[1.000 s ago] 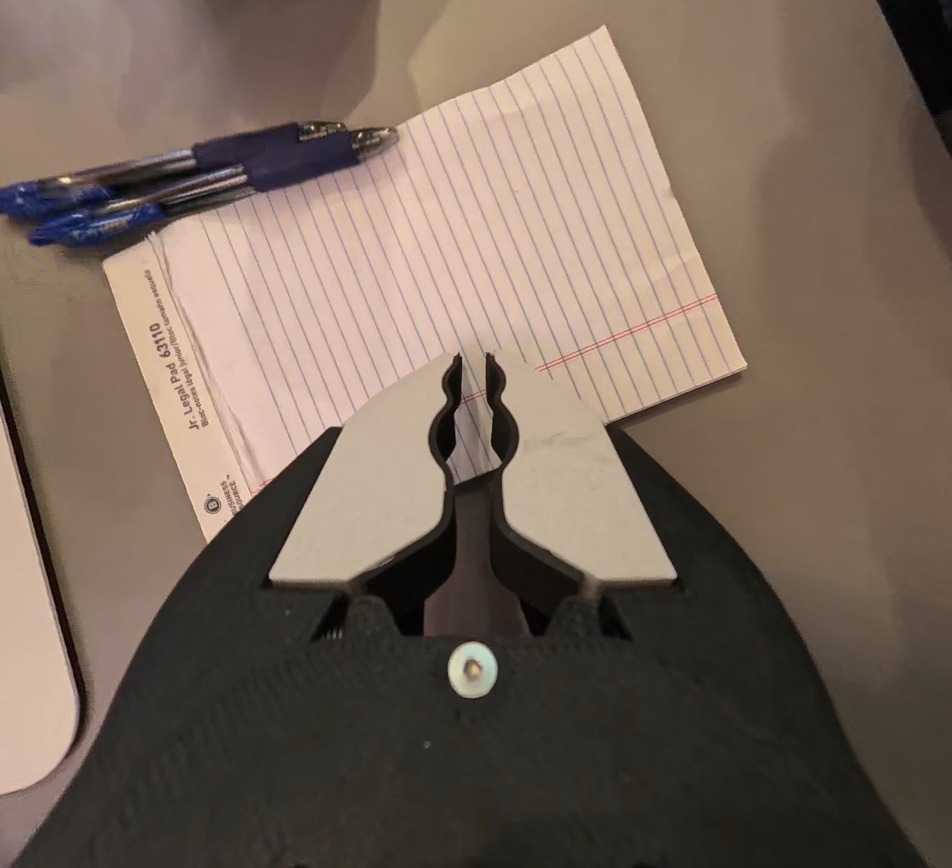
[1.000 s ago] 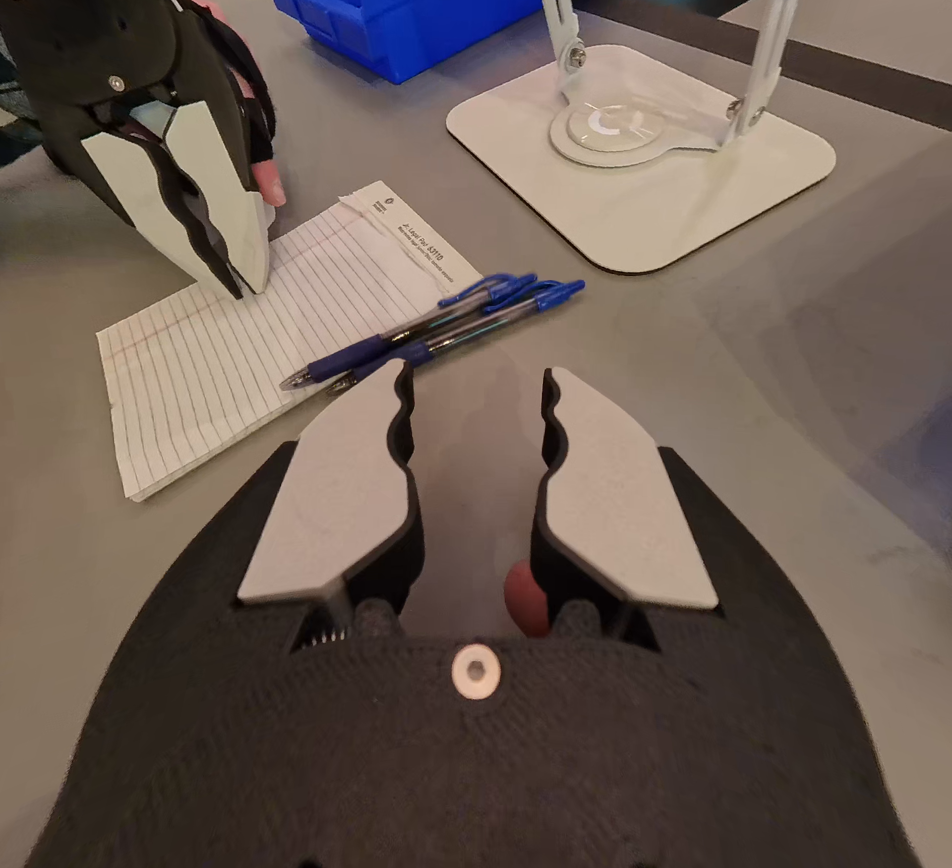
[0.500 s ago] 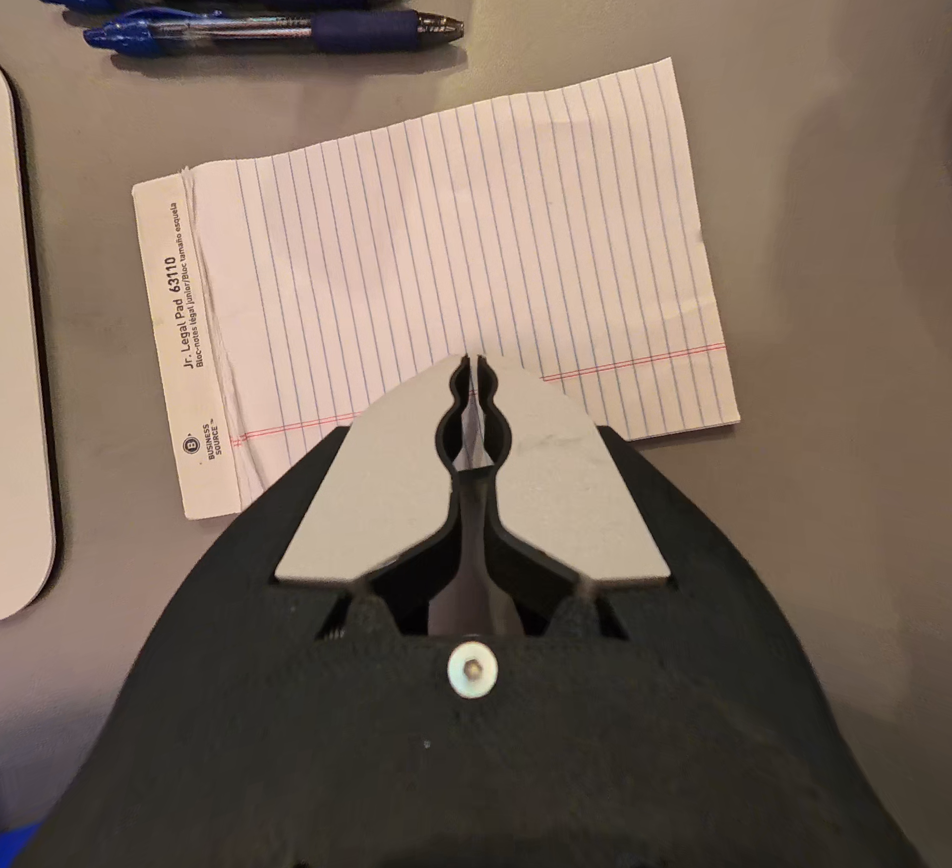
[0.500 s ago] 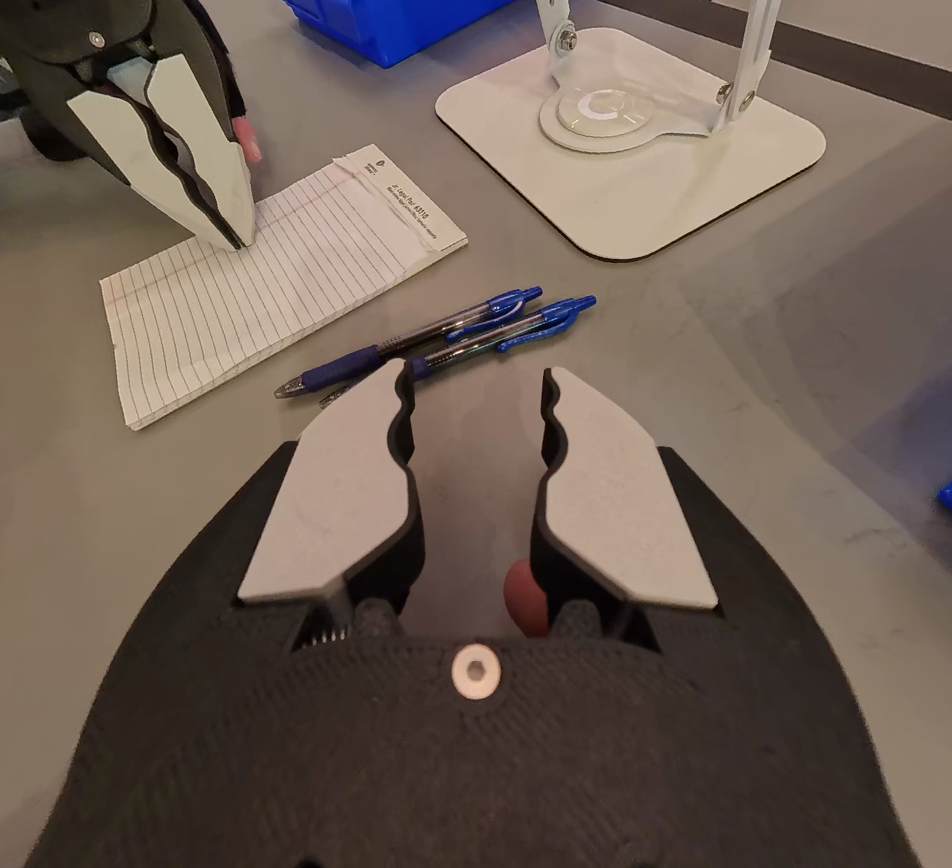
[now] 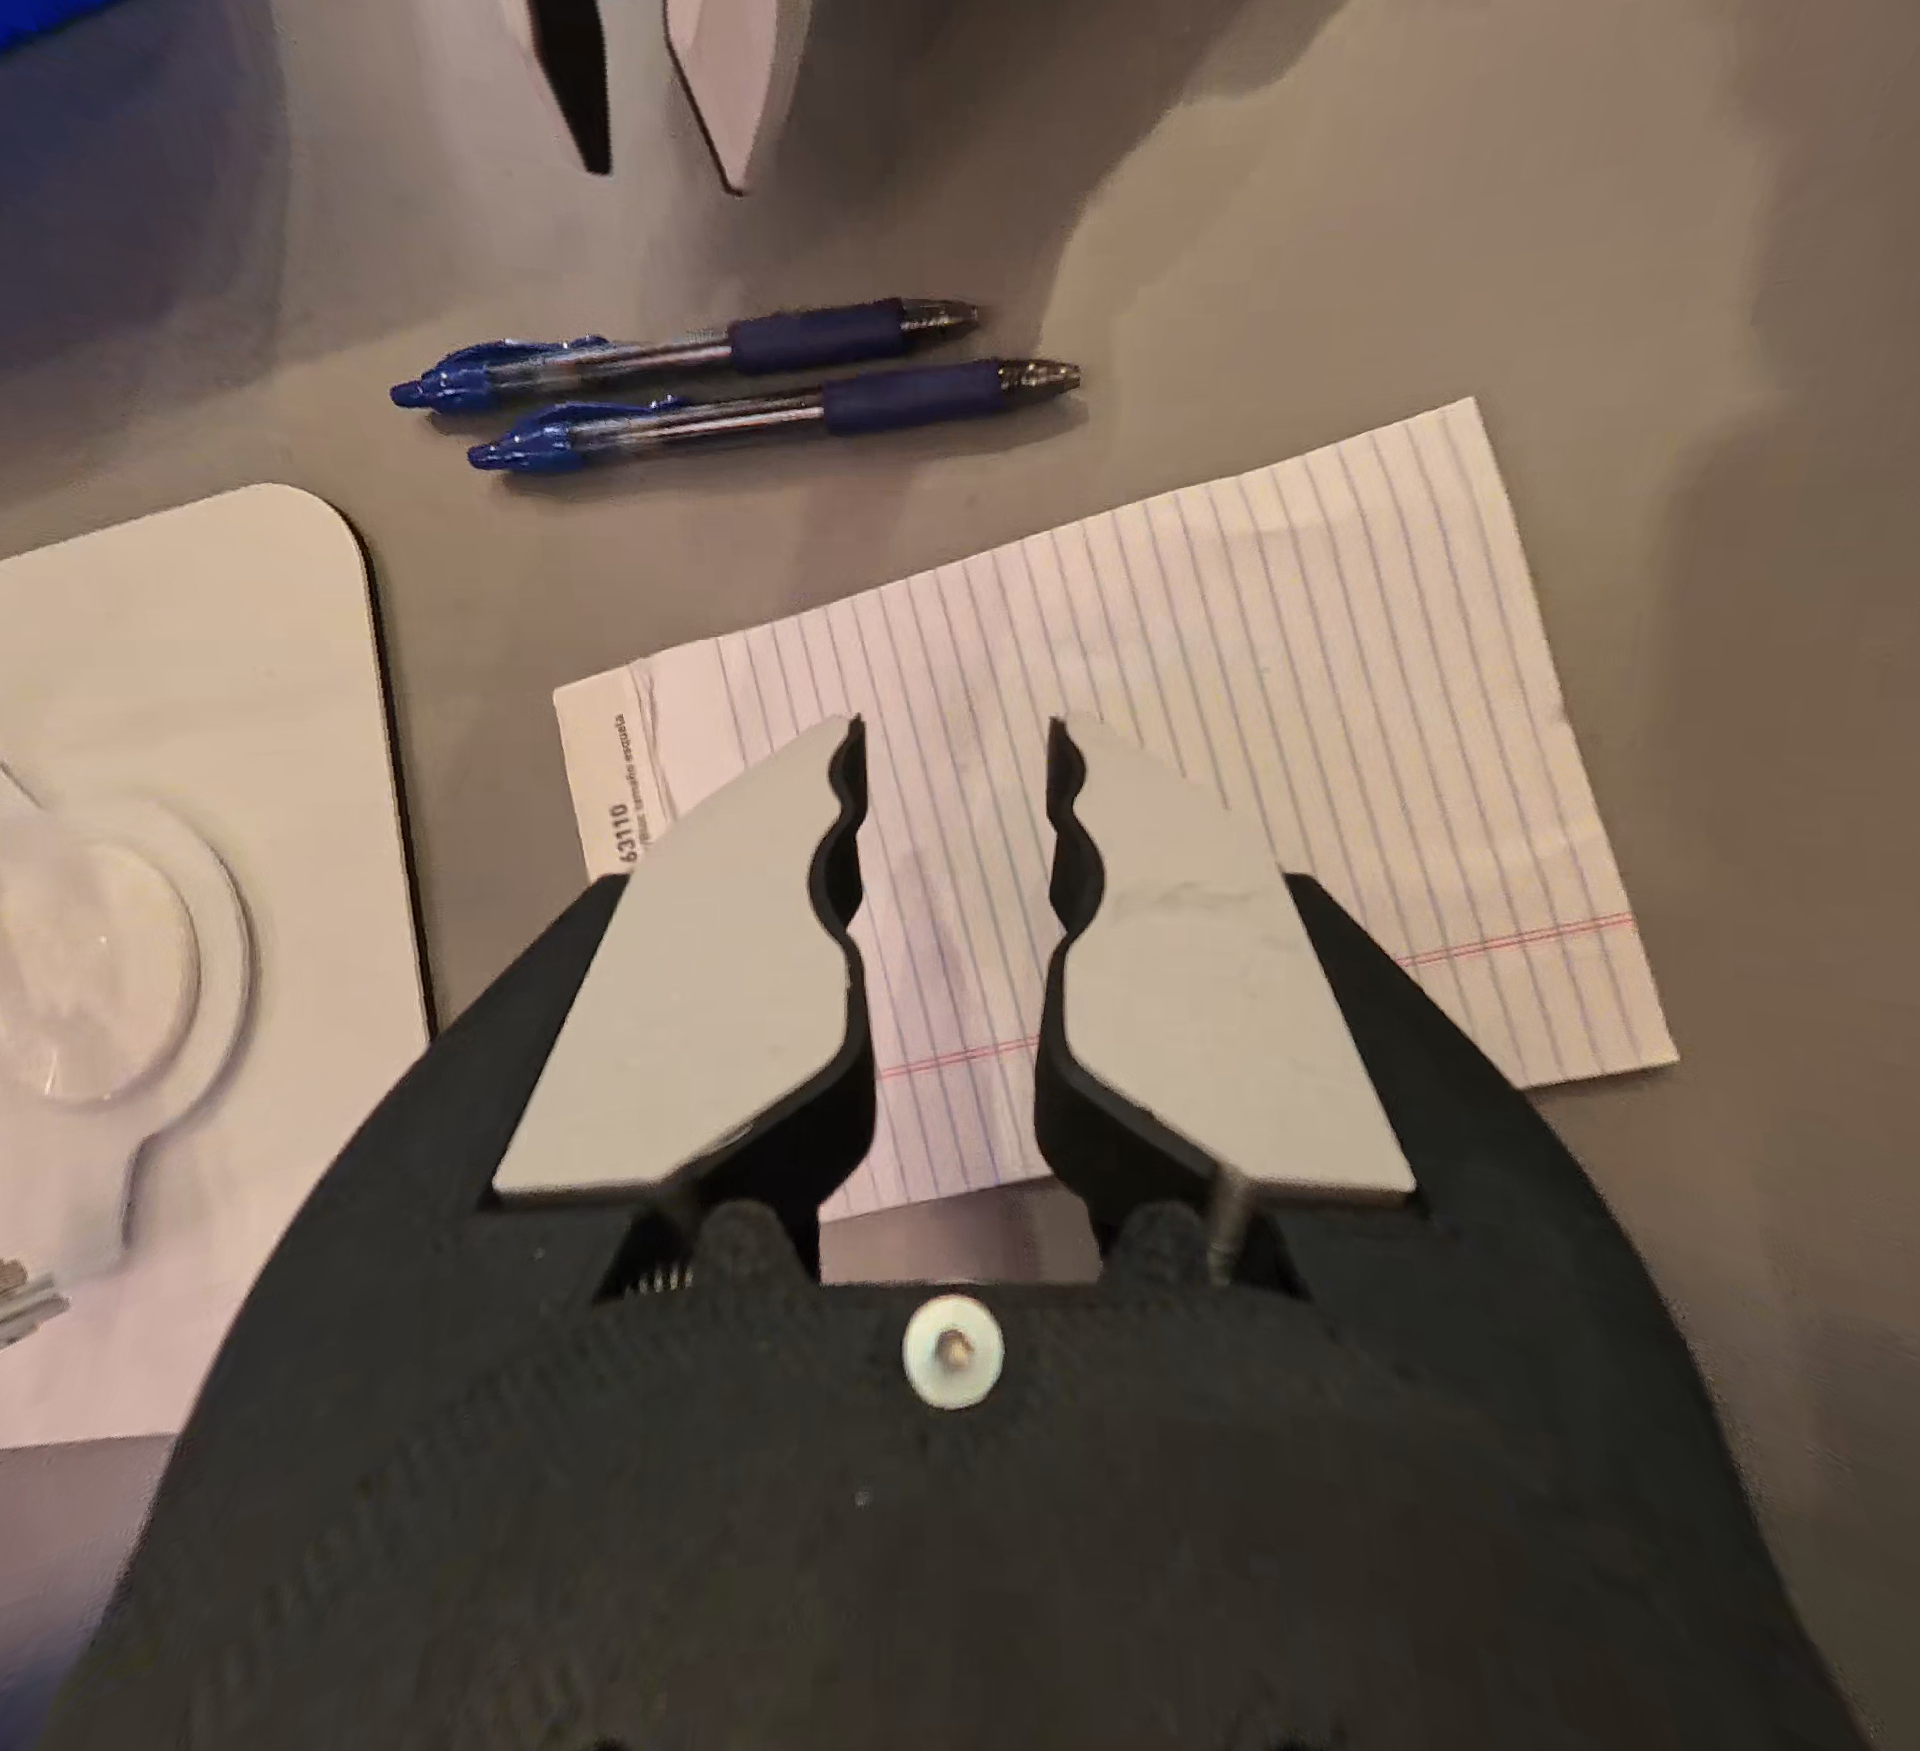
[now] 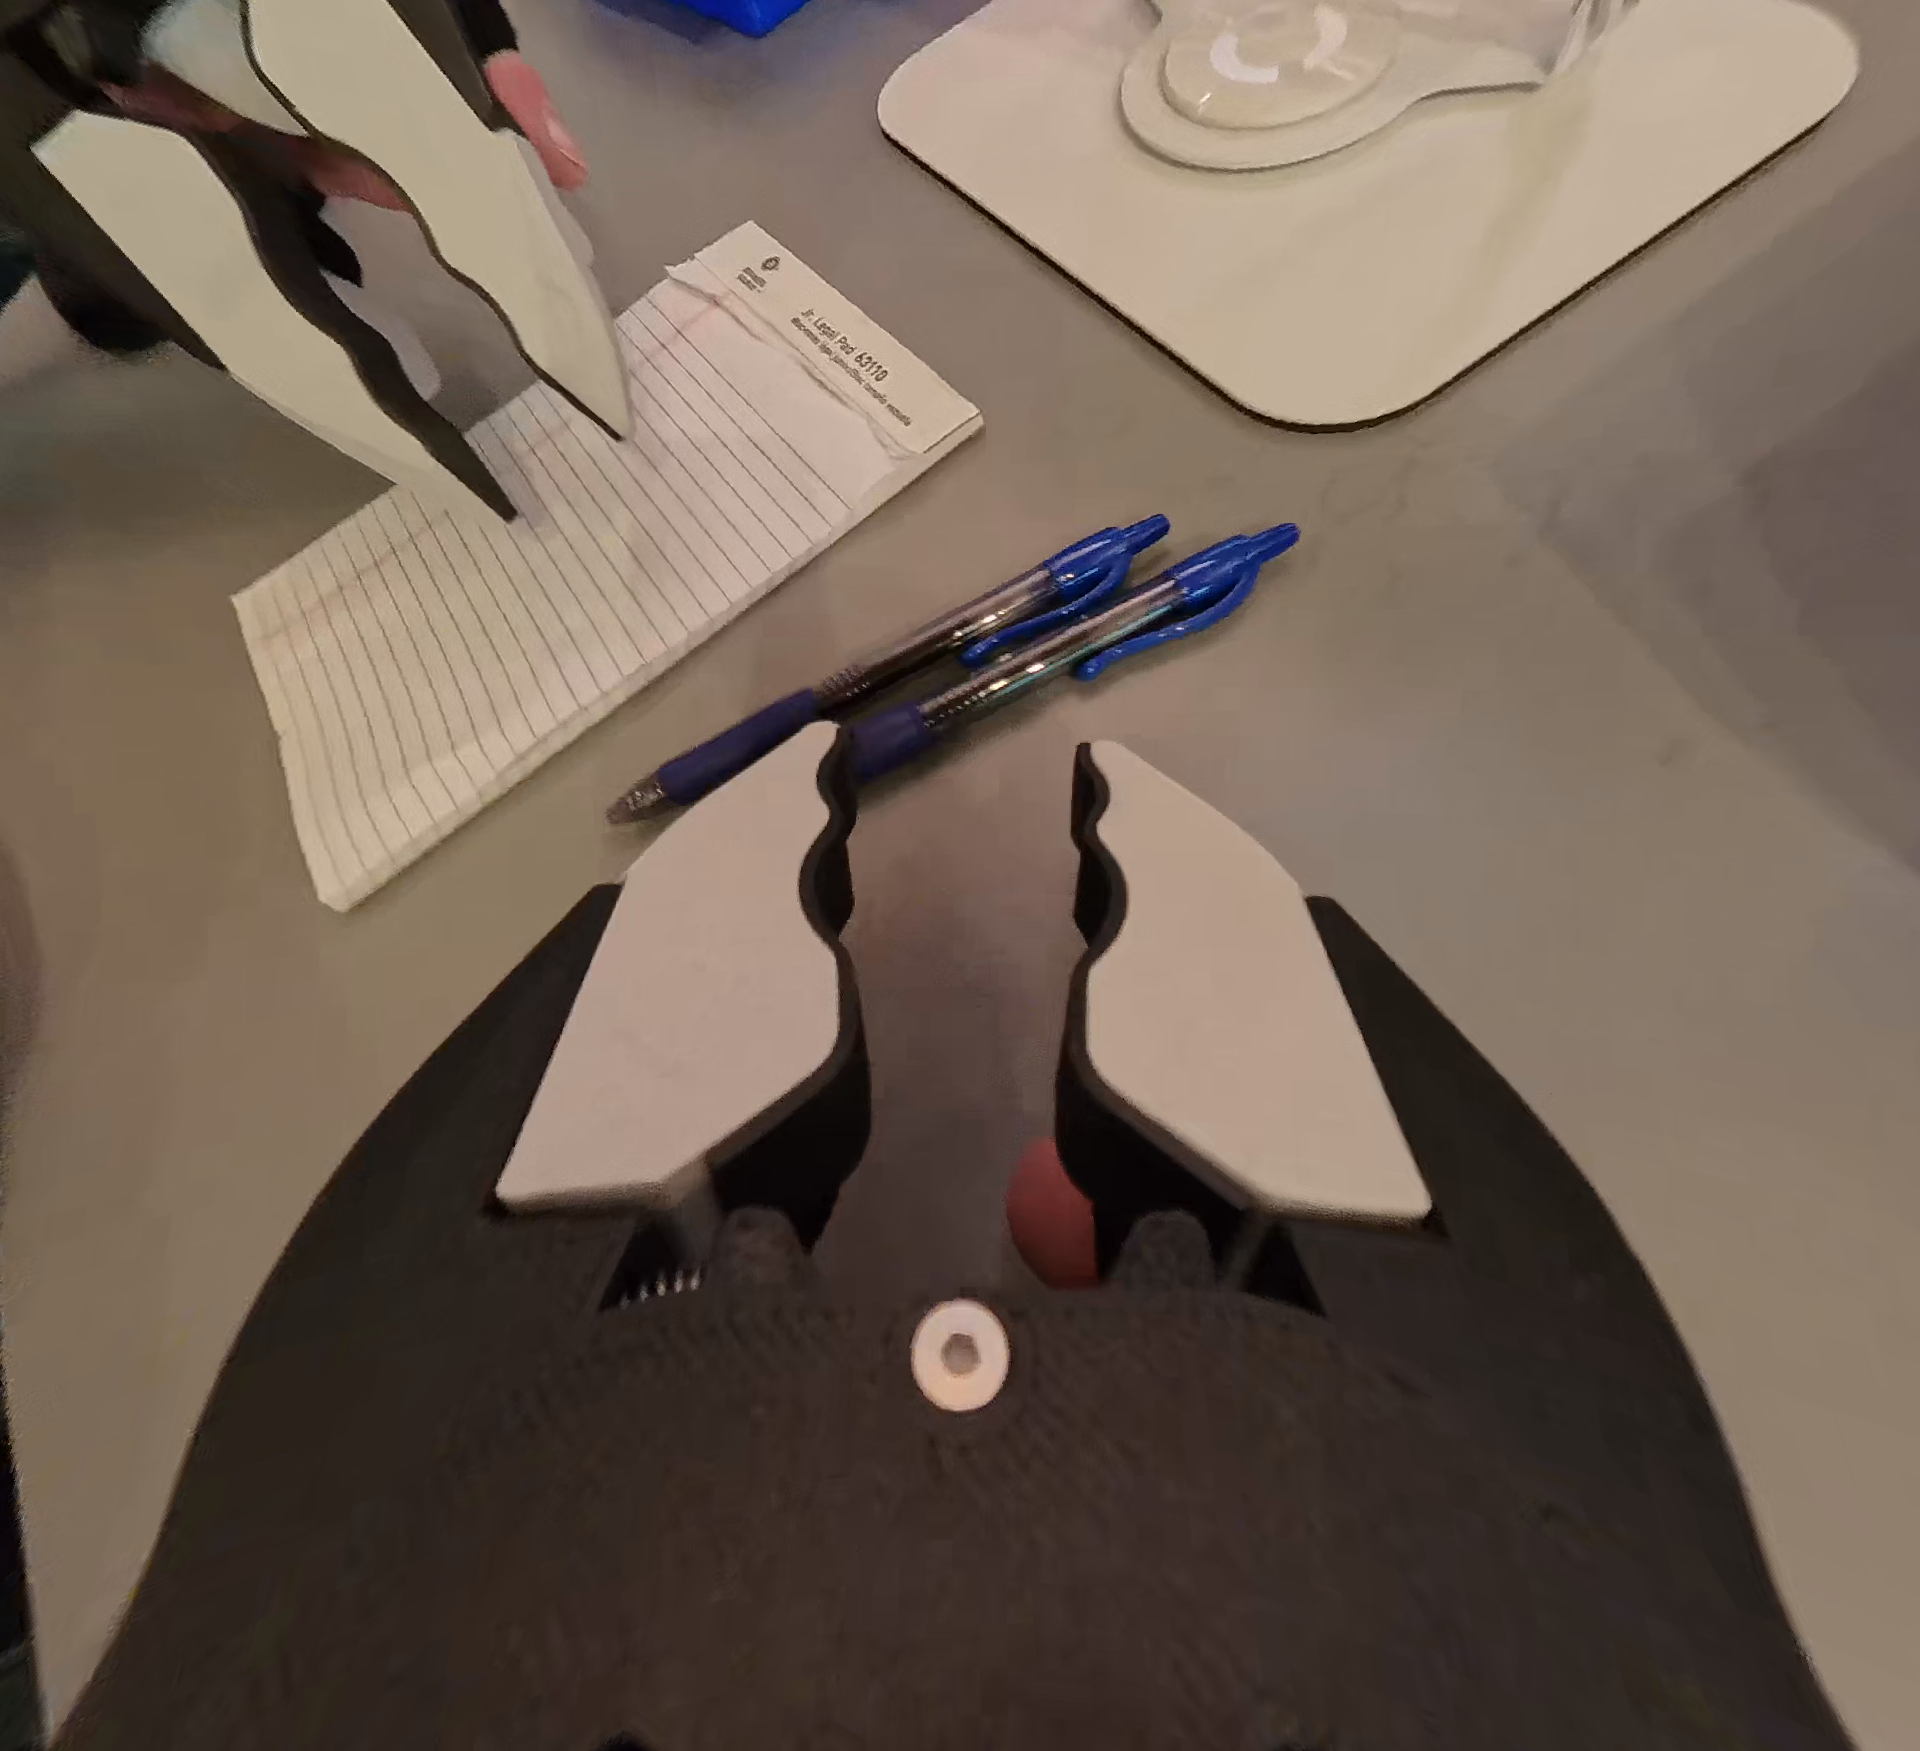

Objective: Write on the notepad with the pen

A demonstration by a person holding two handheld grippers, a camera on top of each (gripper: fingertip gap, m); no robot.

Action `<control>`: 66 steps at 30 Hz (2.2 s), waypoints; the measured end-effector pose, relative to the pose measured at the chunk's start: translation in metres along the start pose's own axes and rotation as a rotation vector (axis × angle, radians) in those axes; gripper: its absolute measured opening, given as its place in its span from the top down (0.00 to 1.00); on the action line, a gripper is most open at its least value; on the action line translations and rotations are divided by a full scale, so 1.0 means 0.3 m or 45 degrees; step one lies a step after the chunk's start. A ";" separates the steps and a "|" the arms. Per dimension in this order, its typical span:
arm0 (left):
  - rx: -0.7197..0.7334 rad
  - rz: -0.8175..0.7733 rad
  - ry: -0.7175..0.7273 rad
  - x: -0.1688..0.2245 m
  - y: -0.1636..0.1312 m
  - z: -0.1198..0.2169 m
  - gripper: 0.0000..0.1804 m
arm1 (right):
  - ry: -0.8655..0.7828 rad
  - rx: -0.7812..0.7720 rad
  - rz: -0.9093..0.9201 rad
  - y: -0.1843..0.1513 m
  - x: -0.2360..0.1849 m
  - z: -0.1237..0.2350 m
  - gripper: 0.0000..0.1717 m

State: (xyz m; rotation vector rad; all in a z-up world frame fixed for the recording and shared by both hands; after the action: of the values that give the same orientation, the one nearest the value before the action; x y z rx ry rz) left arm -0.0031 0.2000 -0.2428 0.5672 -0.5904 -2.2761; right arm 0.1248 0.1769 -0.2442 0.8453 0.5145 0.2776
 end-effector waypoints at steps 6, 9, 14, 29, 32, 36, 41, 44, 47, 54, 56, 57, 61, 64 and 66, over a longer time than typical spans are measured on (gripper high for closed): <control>-0.059 0.072 -0.019 -0.001 -0.096 -0.001 0.78 | -0.075 -0.128 -0.020 -0.034 -0.035 -0.061 0.76; -0.063 0.090 -0.042 0.016 -0.113 -0.010 0.79 | -0.078 -0.122 -0.047 -0.029 -0.043 -0.070 0.76; -0.051 0.090 0.003 0.013 -0.110 -0.011 0.78 | -0.089 -0.110 -0.056 -0.029 -0.044 -0.067 0.76; 0.072 -0.123 0.075 -0.217 0.110 -0.125 0.77 | -0.128 -0.094 -0.097 -0.041 -0.052 -0.055 0.75; 0.103 -0.145 0.021 -0.255 0.138 -0.154 0.76 | -0.167 -0.099 -0.091 -0.039 -0.047 -0.062 0.75; 0.057 -0.171 -0.052 -0.258 0.141 -0.196 0.78 | -0.232 -0.127 -0.051 -0.043 -0.037 -0.071 0.77; -0.036 -0.150 -0.104 -0.222 0.096 -0.231 0.81 | -0.254 -0.166 -0.009 -0.049 -0.031 -0.075 0.79; -0.027 -0.108 -0.134 -0.190 0.093 -0.229 0.87 | -0.238 -0.177 -0.014 -0.051 -0.032 -0.073 0.79; -0.054 -0.096 -0.121 -0.174 0.088 -0.219 0.85 | -0.210 -0.194 -0.033 -0.058 -0.031 -0.059 0.80; 0.005 -0.124 -0.139 -0.099 0.154 -0.208 0.78 | -0.133 -0.253 -0.057 -0.076 -0.045 -0.024 0.87; -0.010 -0.137 -0.111 -0.092 0.163 -0.208 0.78 | -0.088 -0.302 -0.040 -0.093 -0.055 -0.009 0.93; -0.009 -0.145 -0.113 -0.080 0.170 -0.209 0.78 | -0.085 -0.327 -0.032 -0.104 -0.053 -0.002 0.95; -0.016 -0.101 -0.125 -0.048 0.188 -0.212 0.77 | -0.049 -0.342 -0.085 -0.115 -0.051 0.019 0.89; -0.015 -0.078 -0.116 -0.043 0.194 -0.197 0.75 | -0.113 -0.291 -0.123 -0.093 -0.034 0.024 0.81; 0.016 -0.106 -0.100 -0.046 0.207 -0.188 0.76 | -0.190 -0.295 -0.137 -0.089 -0.011 0.019 0.76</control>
State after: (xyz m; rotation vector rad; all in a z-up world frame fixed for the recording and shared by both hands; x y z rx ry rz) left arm 0.0691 0.1560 -0.2502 0.5187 -0.6308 -2.3836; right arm 0.1260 0.1548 -0.2606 0.6054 0.3783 0.1702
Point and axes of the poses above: each gripper's, where its closed fingertips meet, z back along the fingers, y out of its top, x = y × z across the jaws, the point moved 1 cm from there along z, back along the fingers, and after that the axes turned 6 degrees about -z, right-handed, at the moved point
